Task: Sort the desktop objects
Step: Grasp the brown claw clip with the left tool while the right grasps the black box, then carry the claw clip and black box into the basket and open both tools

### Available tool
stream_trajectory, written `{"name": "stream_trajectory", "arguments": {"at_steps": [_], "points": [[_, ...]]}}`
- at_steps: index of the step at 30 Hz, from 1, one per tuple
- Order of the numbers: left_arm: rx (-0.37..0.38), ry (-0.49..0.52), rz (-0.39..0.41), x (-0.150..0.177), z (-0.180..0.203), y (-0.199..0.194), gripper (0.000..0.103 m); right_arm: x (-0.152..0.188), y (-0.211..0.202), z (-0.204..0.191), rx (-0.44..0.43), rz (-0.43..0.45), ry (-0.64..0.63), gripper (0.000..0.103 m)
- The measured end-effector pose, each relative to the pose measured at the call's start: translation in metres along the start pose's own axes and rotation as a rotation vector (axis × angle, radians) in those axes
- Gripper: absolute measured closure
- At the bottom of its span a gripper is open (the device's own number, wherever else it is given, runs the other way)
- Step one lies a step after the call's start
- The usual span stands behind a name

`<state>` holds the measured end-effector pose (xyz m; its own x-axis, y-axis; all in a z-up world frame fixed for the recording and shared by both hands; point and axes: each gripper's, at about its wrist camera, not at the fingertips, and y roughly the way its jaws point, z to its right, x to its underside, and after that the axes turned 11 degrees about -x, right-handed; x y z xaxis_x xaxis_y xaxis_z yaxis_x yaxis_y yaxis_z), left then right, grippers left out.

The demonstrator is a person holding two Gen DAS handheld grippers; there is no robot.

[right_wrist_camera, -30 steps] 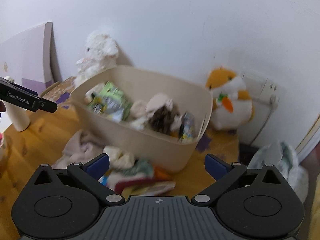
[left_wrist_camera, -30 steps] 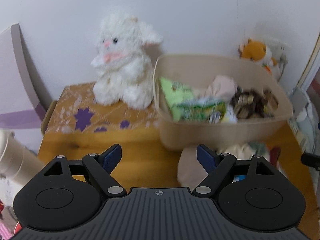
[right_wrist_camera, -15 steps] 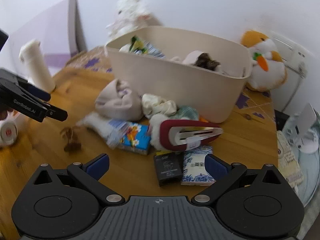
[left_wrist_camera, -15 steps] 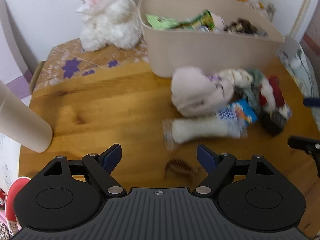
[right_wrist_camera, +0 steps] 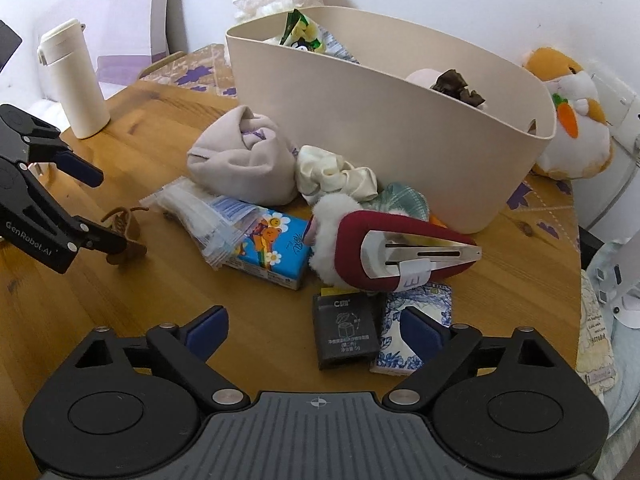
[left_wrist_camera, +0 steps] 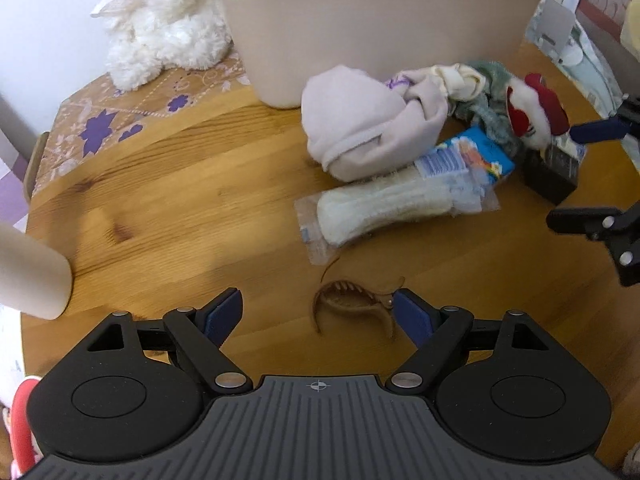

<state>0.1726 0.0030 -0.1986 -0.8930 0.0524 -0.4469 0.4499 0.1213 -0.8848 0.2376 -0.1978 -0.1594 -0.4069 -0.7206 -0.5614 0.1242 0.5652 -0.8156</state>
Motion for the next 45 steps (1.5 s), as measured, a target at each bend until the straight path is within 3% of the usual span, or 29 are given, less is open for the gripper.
{"name": "stream_trajectory", "arguments": {"at_steps": [8, 17, 22, 27, 29, 39, 45], "points": [[0.06, -0.019, -0.024, -0.008, 0.001, 0.007, 0.018, -0.003, 0.012, -0.001, -0.023, -0.035, -0.033, 0.018], [0.074, -0.011, -0.07, -0.008, 0.008, 0.018, 0.018, -0.001, 0.023, 0.002, -0.037, -0.075, -0.022, 0.029], [0.059, -0.038, -0.082, -0.007, 0.007, 0.021, 0.025, -0.001, 0.027, 0.008, -0.041, -0.074, 0.004, 0.05], [0.06, -0.032, -0.068, -0.009, 0.006, 0.018, 0.046, -0.003, 0.027, 0.01, -0.033, -0.066, 0.016, 0.074], [0.06, -0.03, -0.068, -0.011, 0.005, 0.017, 0.054, -0.003, 0.025, 0.011, -0.038, -0.066, 0.027, 0.074], [0.036, -0.014, -0.103, -0.004, 0.002, 0.011, 0.055, 0.008, 0.012, 0.005, -0.064, -0.064, 0.051, 0.074], [0.033, 0.011, -0.055, -0.001, -0.002, -0.006, 0.055, 0.016, -0.005, 0.003, -0.07, -0.05, 0.073, 0.074]]}}
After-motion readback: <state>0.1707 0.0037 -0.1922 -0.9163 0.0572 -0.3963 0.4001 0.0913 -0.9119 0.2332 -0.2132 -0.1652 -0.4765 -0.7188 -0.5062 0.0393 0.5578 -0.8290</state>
